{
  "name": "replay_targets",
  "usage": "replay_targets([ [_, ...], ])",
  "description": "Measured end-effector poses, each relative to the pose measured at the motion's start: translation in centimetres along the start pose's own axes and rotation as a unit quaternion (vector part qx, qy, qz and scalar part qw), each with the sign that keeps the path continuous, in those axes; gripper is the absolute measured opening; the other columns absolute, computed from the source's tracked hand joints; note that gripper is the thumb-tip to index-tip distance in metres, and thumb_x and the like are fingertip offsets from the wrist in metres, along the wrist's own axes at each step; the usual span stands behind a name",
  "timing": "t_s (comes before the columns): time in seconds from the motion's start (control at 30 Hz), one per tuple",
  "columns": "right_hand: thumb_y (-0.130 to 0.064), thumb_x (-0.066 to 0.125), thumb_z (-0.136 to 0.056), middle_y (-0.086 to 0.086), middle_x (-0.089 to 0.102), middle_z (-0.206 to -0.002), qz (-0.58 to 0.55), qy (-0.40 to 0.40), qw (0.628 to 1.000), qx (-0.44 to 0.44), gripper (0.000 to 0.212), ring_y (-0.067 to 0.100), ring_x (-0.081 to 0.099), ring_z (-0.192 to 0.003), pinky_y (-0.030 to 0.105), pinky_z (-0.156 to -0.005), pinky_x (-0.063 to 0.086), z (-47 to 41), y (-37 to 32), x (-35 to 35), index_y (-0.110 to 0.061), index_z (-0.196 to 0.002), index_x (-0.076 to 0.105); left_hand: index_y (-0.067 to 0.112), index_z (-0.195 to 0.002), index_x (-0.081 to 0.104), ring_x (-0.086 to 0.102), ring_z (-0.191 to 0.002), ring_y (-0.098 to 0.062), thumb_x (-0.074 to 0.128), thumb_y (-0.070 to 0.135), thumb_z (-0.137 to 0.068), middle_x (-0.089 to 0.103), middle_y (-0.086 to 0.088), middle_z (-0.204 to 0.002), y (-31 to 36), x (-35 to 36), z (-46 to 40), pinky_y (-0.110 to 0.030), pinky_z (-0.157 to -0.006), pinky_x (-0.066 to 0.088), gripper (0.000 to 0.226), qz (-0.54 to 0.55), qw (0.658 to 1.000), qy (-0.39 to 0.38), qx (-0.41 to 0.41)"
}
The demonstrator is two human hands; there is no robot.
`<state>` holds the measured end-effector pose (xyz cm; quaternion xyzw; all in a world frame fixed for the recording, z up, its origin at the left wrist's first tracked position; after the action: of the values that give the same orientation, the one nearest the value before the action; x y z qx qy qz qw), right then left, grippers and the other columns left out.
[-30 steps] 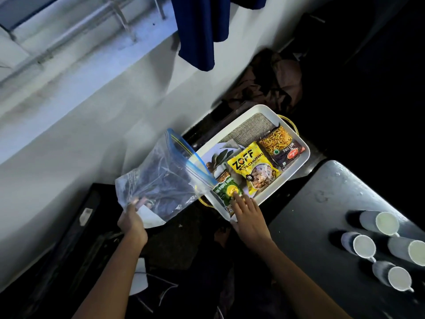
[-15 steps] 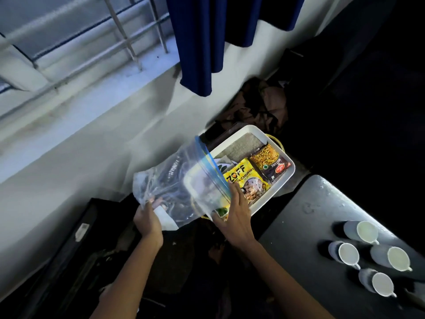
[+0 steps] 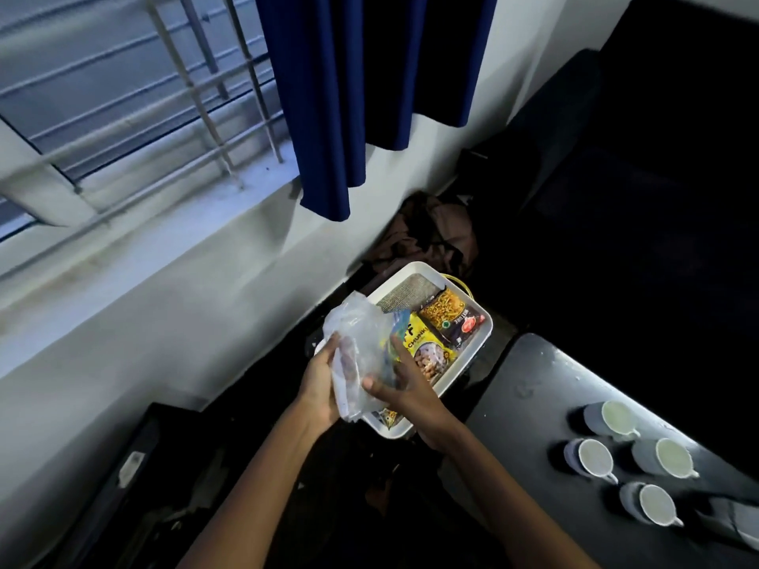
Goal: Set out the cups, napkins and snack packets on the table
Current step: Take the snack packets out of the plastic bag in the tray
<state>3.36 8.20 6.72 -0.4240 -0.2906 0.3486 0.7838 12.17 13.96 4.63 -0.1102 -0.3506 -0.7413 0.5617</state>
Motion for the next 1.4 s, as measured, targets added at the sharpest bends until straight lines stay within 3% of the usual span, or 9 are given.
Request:
replay_targets([
  [0.13,-0.007,0.067,-0.084,-0.002,0.061,-0.11,-0.04,0.04,0.998,0.011,0.061,0.014,0.065,-0.092,0.028,-0.065,0.058,0.8,-0.4,-0.4,-0.029,-0.135,0.04,0.006,-0.121,0.057,0.062,-0.094,-0.036,0.043,0.051,-0.091,0.065,-0.022,-0.107,-0.4,1.0,0.1,-0.047,-0.089,0.048,0.056,-0.01,1.0,-0.007,0.0],
  [0.3,0.01,0.057,-0.085,0.014,0.065,-0.093,0.012,0.101,0.995,0.01,0.048,0.017,0.061,-0.068,0.022,-0.048,0.053,1.4,-0.6,-1.2,-0.008,-0.129,0.05,0.009,-0.103,0.063,0.063,-0.072,-0.028,0.046,0.041,-0.095,0.068,-0.015,-0.088,-0.5,0.4,0.5,-0.036,-0.075,0.052,0.038,-0.107,0.99,0.069,0.059],
  [0.43,0.012,0.056,-0.086,0.012,0.065,-0.088,0.04,0.179,0.983,-0.004,0.041,0.01,0.059,-0.056,0.022,-0.048,0.054,2.2,-0.4,-2.9,-0.006,-0.123,0.058,0.01,-0.089,0.065,0.058,-0.077,-0.022,0.062,0.024,-0.089,0.065,-0.013,-0.092,2.7,0.8,2.0,-0.03,-0.07,0.046,0.015,-0.294,0.921,0.159,0.202],
  [0.53,0.012,0.054,-0.086,0.022,0.068,-0.096,0.032,0.24,0.97,-0.025,0.038,0.02,0.061,-0.066,0.034,-0.061,0.056,2.9,-0.4,-5.0,-0.007,-0.118,0.061,0.014,-0.111,0.049,0.057,-0.093,-0.024,0.08,0.027,-0.066,0.056,-0.01,-0.112,4.7,1.1,3.9,-0.036,-0.083,0.048,0.057,-0.349,0.869,0.196,0.289],
  [0.67,0.013,0.051,-0.085,0.014,0.069,-0.106,0.049,0.293,0.954,-0.043,0.04,0.027,0.067,-0.091,0.045,-0.082,0.057,4.0,-0.8,-7.1,-0.013,-0.112,0.065,0.014,-0.135,0.04,0.045,-0.123,-0.029,0.084,0.022,-0.058,0.043,-0.009,-0.137,6.9,5.3,7.8,-0.041,-0.101,0.039,0.089,-0.6,0.604,0.175,0.494],
  [0.77,0.016,0.047,-0.083,0.01,0.07,-0.106,0.058,0.311,0.947,-0.052,0.043,0.026,0.067,-0.095,0.044,-0.085,0.056,4.9,-1.2,-7.8,-0.014,-0.108,0.067,0.027,-0.143,0.035,0.029,-0.138,-0.028,0.076,0.046,-0.062,0.028,-0.003,-0.154,5.7,7.9,8.1,-0.05,-0.108,0.028,0.093,-0.735,0.445,0.13,0.495],
  [0.9,0.02,0.047,-0.082,-0.003,0.069,-0.089,0.031,0.28,0.956,-0.083,0.046,0.005,0.066,-0.083,0.021,-0.074,0.055,5.6,-2.1,-7.6,-0.021,-0.088,0.067,0.036,-0.149,0.01,0.008,-0.147,-0.015,0.059,0.079,-0.057,0.006,0.01,-0.16,2.4,8.1,5.5,-0.053,-0.117,0.012,0.112,-0.781,0.532,0.03,0.326],
  [1.03,0.025,0.047,-0.076,-0.012,0.069,-0.066,-0.037,0.245,0.965,-0.089,0.046,-0.006,0.062,-0.062,0.011,-0.057,0.048,6.2,-2.4,-7.3,-0.016,-0.074,0.066,0.041,-0.144,0.017,0.037,-0.136,-0.014,0.069,0.08,-0.037,0.033,0.012,-0.151,0.8,7.6,5.0,-0.043,-0.11,0.035,0.125,-0.723,0.645,-0.023,0.246],
  [1.4,0.006,0.05,-0.086,-0.01,0.07,-0.085,-0.035,0.192,0.974,-0.113,0.037,0.003,0.063,-0.075,0.019,-0.064,0.049,7.9,-5.4,-6.8,-0.022,-0.079,0.073,0.022,-0.092,0.061,0.062,-0.071,-0.014,0.079,0.012,-0.072,0.068,0.002,-0.081,0.6,7.9,4.7,-0.022,-0.062,0.046,0.028,-0.573,0.761,0.007,0.303],
])
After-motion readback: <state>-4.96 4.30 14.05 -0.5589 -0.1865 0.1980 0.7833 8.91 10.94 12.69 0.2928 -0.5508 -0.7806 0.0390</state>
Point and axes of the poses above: each hand's wrist, its own z-axis away from the middle knuckle, its own x-axis out of the palm, y = z × x, the point moved 8 cm from there along -z, towards the middle knuckle
